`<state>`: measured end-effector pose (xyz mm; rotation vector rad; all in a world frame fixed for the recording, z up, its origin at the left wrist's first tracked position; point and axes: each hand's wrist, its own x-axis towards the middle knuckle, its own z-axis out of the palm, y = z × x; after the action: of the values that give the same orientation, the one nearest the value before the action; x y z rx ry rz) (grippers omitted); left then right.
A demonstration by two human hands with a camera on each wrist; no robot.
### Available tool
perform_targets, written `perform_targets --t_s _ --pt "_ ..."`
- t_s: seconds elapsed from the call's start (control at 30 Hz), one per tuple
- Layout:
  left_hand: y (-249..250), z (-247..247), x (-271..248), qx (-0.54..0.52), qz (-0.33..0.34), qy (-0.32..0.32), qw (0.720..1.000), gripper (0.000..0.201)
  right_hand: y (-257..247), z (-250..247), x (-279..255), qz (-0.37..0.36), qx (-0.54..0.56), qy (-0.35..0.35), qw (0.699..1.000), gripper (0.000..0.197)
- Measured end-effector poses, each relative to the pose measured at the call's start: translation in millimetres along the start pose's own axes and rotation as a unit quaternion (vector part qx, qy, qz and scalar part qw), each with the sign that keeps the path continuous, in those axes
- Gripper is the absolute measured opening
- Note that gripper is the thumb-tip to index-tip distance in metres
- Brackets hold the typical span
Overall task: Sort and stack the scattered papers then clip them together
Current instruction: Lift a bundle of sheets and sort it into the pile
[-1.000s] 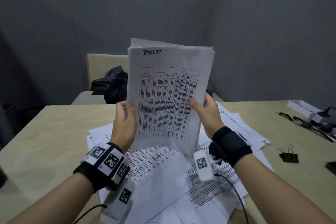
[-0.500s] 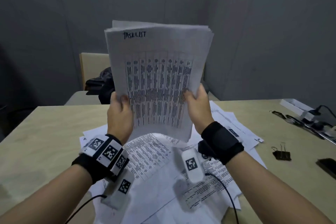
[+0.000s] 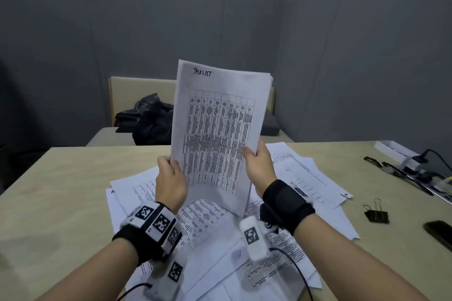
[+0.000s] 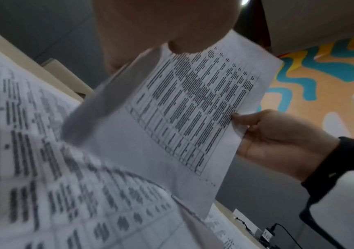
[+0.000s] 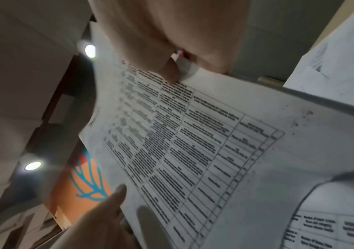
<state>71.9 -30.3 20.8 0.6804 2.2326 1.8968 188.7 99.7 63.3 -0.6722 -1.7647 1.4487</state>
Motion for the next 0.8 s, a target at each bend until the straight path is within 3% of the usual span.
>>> perform_targets --t_s 0.33,0.5,0.57,0.63,0.73,0.8 --pt "12 -13 4 -0.024 0.087 0.01 0.996 0.03 1 -3 -3 -0.053 -0.042 0.034 0.997 0.017" --pt "22 -12 2 -0.039 0.098 0.006 0.994 0.03 -7 -8 4 -0.071 -0.071 0.028 0.995 0.02" --pt "25 -21 11 -0.03 0.074 0.003 0.997 0.03 -12 -12 11 -0.071 -0.078 0.023 0.994 0.022" --pt "24 -35 21 -0.008 0.016 -0.04 0.999 0.03 -14 -14 19 -0.058 -0.082 -0.004 0.995 0.021" --pt "14 -64 27 0.046 -0.101 -0.126 0.986 0.018 4 -9 29 0.039 -0.093 -0.065 0.993 0.017" --pt "-2 -89 26 0.13 -0.141 -0.128 0.973 0.018 28 -6 35 0.119 -0.108 -0.103 0.982 0.02"
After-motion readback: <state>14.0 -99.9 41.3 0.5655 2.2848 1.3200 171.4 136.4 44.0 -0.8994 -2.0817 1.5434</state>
